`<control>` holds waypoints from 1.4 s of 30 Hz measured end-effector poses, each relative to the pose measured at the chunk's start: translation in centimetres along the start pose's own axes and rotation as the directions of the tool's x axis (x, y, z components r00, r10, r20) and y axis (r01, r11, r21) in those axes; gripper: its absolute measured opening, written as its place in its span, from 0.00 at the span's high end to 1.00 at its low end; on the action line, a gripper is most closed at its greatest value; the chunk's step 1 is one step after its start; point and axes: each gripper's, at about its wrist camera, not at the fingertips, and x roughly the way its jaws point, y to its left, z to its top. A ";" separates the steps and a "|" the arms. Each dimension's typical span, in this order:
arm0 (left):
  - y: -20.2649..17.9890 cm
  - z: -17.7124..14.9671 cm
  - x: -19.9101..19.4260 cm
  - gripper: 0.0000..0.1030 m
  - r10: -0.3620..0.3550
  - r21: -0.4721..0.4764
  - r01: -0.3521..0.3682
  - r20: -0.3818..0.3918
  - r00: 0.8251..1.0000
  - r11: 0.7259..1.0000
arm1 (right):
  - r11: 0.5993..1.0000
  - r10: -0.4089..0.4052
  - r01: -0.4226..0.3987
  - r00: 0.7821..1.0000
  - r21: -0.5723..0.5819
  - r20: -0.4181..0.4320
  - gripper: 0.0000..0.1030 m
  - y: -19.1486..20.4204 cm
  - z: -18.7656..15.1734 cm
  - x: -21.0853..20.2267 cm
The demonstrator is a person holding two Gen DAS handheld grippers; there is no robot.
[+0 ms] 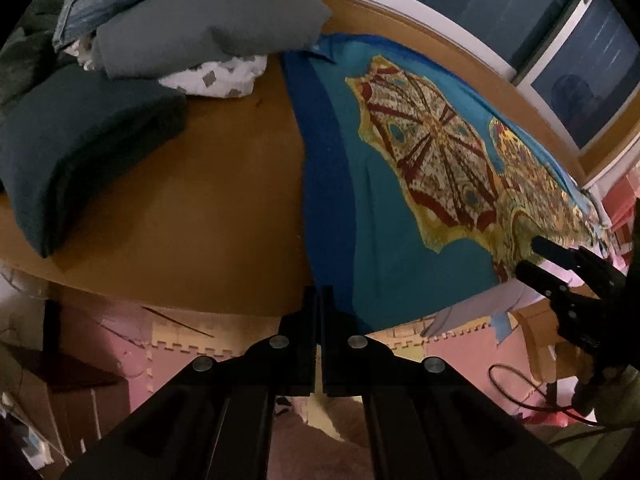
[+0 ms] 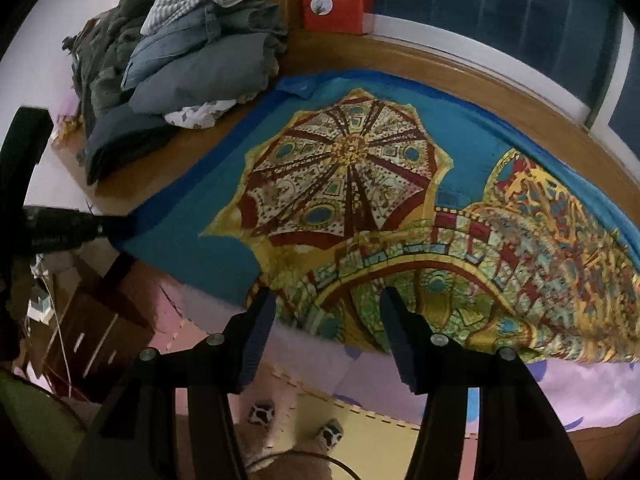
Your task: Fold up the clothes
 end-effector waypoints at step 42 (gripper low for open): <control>-27.2 5.0 10.5 0.82 -0.013 0.197 0.014 -0.005 1.000 0.980 | 0.965 -0.128 0.111 0.990 0.236 0.061 0.38 -26.4 -11.0 -4.1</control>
